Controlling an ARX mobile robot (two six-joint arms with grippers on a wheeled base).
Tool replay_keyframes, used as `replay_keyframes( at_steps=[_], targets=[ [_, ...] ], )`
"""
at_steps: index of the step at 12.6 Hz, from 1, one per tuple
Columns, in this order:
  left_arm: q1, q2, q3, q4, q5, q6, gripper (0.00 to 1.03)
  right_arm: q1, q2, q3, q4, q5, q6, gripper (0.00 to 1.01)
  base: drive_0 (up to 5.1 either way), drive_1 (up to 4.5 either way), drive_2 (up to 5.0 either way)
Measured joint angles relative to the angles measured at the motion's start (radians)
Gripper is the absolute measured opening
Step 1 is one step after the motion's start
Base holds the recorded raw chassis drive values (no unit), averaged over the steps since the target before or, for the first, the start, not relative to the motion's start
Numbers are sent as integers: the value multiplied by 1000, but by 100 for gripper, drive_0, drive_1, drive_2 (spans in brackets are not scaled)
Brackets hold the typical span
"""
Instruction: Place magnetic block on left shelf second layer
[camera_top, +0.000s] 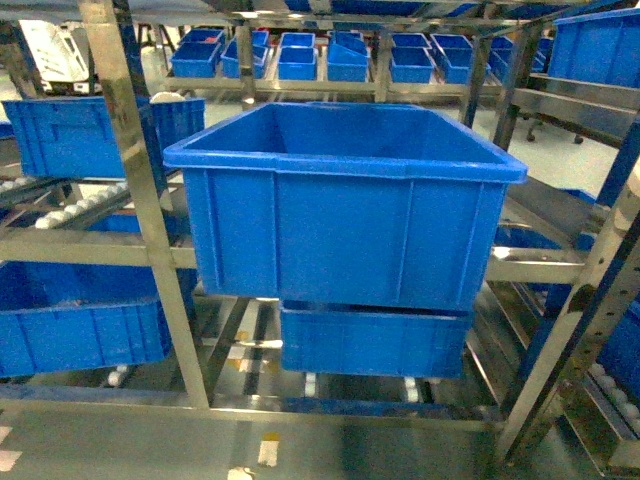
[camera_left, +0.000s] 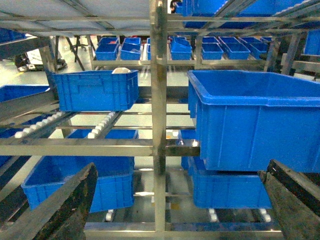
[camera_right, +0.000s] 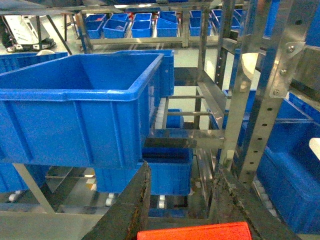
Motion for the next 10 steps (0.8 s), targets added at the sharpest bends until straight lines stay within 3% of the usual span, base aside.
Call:
replay_keyframes(
  at_steps=[6, 10],
  targets=[
    [0, 0, 0, 0, 1, 0, 98, 0, 0, 0, 1, 0, 0, 32, 5, 438, -428],
    [0, 0, 0, -5, 0, 0, 98, 0, 1, 0, -3, 0, 0, 32, 0, 0, 0]
  ],
)
